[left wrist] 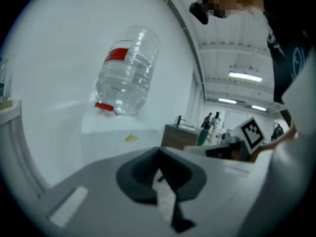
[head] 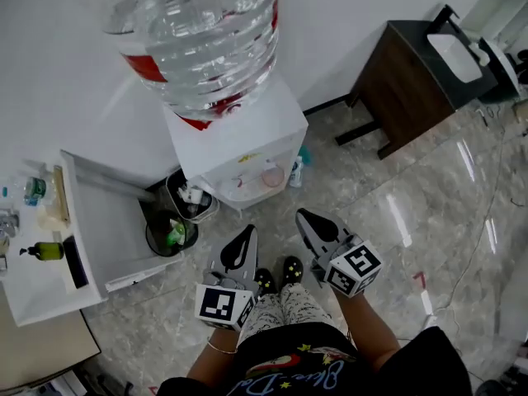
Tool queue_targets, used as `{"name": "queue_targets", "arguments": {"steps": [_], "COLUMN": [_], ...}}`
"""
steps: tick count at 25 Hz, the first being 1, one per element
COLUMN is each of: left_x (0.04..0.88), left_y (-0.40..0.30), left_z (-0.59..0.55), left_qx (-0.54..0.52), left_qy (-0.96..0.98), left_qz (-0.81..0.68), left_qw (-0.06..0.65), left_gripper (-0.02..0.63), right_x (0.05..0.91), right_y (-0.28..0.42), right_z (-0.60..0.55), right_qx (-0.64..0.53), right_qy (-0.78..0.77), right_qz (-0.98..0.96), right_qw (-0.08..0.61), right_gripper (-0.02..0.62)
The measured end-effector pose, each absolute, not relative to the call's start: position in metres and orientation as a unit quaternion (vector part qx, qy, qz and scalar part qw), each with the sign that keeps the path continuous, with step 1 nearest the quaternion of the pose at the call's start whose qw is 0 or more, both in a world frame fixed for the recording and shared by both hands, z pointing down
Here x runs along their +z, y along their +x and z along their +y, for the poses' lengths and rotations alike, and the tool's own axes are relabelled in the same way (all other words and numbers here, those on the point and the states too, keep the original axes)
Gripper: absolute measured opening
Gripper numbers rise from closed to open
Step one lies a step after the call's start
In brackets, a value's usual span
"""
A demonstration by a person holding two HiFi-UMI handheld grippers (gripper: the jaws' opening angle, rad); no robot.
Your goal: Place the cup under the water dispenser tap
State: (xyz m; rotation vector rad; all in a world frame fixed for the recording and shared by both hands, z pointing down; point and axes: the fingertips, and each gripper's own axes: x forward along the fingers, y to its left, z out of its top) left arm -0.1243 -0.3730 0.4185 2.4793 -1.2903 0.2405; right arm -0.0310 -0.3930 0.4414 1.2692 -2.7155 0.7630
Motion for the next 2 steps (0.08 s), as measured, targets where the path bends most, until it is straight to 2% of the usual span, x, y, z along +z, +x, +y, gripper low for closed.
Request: {"name": "queue_targets", "arguments": {"steps": [2], "left_x": [0.382], "left_y": [-0.116], "left_z": [-0.356], "left_qx": [0.086], "left_qy": [0.875], "left_qz": [-0.443], "left_qw": [0.176], "left_gripper": [-0.008], "right_x": [0.404], "right_y": [-0.021], "right_z": [-0.367], "right_qx": [0.255], "right_qy": [0.411], "right_qz": [-0.875], "right_qw": [0.031], "right_gripper": [0.014]}}
